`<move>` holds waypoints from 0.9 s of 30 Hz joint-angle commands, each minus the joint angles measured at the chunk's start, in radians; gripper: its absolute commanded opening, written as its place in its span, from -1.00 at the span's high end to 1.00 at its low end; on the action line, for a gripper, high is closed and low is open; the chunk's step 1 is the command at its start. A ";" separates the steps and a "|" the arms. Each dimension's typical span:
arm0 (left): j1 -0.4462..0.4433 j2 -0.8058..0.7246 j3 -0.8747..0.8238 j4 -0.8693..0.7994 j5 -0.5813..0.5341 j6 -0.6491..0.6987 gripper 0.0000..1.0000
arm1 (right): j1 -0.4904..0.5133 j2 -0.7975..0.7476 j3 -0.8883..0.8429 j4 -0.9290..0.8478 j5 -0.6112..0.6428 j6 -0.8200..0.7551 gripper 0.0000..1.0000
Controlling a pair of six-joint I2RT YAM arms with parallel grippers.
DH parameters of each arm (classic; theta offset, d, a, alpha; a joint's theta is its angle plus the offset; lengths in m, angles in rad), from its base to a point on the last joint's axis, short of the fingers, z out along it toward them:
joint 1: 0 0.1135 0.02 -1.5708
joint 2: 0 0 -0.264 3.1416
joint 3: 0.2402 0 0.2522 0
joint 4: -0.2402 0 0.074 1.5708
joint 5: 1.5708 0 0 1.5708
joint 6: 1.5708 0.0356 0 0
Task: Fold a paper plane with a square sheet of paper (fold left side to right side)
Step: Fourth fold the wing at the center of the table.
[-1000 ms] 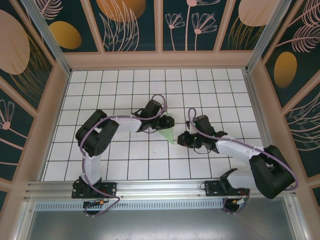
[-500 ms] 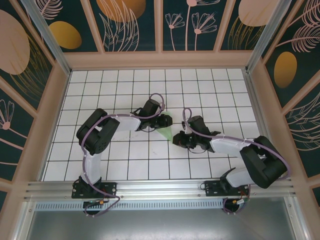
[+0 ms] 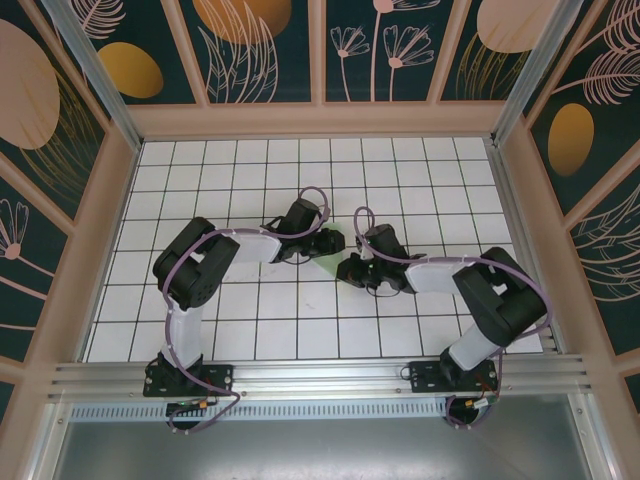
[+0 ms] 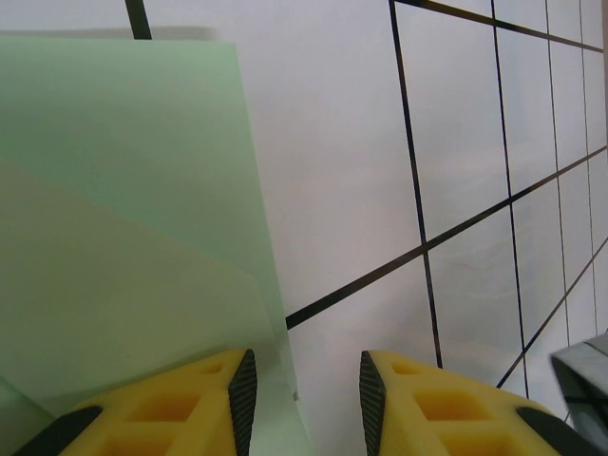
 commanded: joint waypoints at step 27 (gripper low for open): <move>0.027 0.009 -0.040 0.005 -0.030 0.005 0.25 | -0.003 -0.068 0.030 -0.123 -0.036 -0.053 0.75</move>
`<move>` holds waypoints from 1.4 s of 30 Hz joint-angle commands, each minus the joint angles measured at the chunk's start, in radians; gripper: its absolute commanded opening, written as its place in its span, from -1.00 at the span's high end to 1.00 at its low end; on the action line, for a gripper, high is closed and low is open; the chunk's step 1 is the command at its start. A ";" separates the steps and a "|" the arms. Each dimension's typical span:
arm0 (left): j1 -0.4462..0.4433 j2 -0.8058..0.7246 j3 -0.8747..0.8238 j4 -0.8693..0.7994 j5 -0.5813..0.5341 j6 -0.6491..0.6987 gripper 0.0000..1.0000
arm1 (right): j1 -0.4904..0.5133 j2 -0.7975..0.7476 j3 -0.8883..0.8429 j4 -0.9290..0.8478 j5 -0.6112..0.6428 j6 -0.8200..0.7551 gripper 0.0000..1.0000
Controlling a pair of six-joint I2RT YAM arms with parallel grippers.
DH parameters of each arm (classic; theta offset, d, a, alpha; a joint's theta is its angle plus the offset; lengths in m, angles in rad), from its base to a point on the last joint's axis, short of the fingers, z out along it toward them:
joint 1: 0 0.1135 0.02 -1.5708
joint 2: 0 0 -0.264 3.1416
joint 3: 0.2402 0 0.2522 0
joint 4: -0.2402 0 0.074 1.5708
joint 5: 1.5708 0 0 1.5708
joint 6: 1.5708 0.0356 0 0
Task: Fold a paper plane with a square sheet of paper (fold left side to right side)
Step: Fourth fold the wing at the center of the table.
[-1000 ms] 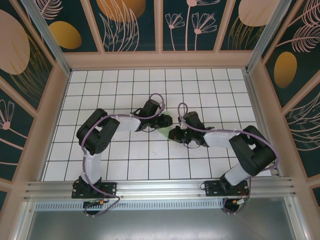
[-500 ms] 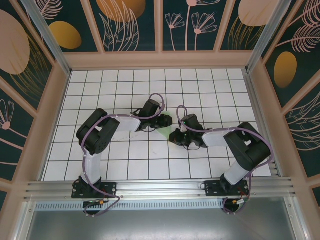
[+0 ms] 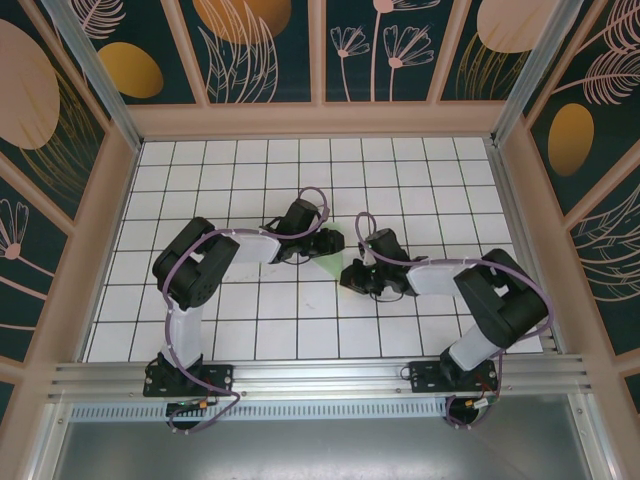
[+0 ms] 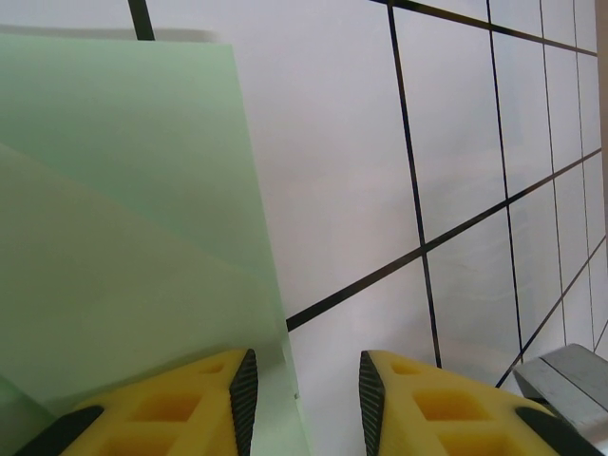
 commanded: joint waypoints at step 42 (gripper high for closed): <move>0.025 -0.126 -0.019 0.140 0.162 -0.105 0.18 | -0.012 -0.172 0.083 -0.290 0.077 -0.207 0.72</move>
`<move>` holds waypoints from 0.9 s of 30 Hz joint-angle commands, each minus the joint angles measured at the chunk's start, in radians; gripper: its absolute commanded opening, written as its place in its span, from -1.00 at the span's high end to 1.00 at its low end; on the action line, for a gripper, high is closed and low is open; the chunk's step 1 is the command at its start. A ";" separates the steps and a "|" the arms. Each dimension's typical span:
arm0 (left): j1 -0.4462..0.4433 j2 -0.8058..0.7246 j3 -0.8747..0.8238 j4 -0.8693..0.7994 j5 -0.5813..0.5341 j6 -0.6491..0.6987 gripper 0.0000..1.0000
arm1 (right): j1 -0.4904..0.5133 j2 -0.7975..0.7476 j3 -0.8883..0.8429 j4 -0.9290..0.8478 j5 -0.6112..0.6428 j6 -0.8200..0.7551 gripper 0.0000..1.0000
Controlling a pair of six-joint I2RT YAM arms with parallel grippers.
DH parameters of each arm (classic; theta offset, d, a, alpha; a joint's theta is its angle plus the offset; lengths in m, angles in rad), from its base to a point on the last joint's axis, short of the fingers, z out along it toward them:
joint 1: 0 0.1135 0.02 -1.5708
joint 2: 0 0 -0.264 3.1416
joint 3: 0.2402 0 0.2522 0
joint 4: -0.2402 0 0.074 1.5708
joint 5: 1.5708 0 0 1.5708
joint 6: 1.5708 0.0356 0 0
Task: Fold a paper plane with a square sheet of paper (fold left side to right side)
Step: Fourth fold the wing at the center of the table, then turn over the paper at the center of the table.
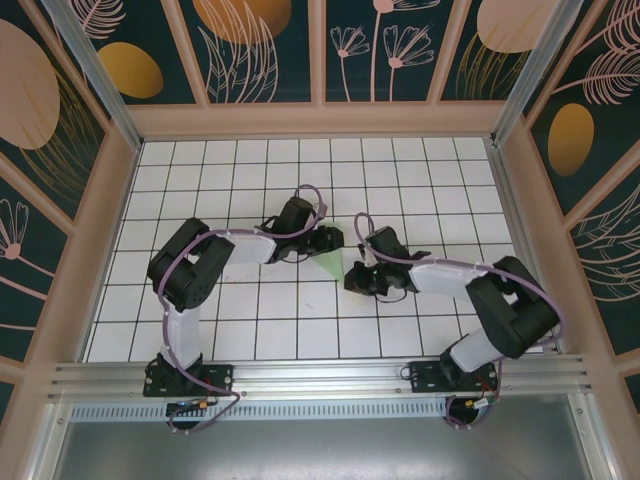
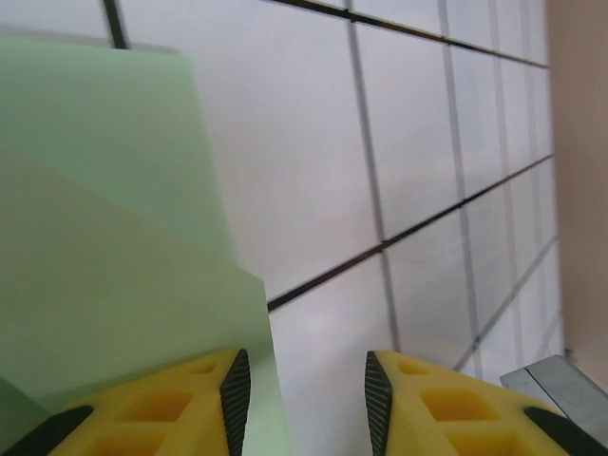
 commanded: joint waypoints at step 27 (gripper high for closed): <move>0.053 -0.052 -0.010 -0.082 -0.127 -0.018 -0.17 | -0.074 -0.542 -0.197 0.111 0.120 -0.012 -0.22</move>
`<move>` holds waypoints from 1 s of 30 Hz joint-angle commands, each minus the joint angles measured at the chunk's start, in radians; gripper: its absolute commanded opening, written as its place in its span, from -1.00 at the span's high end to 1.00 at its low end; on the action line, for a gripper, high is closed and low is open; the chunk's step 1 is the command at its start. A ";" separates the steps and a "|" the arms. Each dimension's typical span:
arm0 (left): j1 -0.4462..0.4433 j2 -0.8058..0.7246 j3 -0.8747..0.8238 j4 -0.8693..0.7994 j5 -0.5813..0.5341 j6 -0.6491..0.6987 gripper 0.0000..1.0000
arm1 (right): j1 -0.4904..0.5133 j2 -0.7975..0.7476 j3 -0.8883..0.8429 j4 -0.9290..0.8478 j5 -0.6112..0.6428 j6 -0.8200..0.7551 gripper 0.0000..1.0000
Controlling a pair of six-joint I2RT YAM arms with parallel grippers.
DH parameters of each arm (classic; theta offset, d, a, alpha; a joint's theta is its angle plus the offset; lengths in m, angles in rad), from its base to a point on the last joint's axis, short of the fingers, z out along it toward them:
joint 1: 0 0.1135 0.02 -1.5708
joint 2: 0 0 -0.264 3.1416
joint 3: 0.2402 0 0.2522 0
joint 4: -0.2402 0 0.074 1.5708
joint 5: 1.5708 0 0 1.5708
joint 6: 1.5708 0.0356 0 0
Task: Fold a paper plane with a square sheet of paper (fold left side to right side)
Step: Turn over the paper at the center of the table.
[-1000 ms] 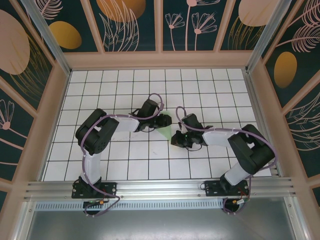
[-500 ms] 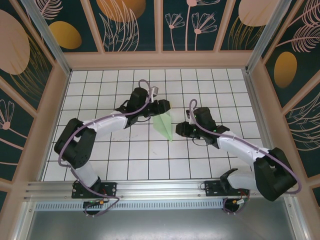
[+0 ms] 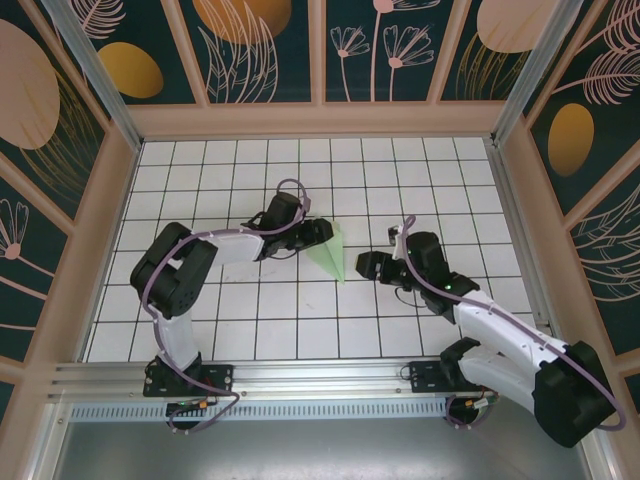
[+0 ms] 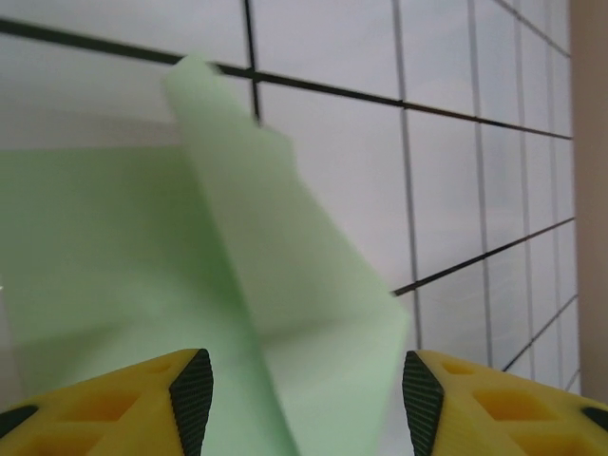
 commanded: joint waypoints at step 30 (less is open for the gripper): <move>0.002 -0.247 -0.004 0.145 0.082 0.025 0.84 | -0.207 -0.124 -0.131 0.358 -0.338 0.142 -0.97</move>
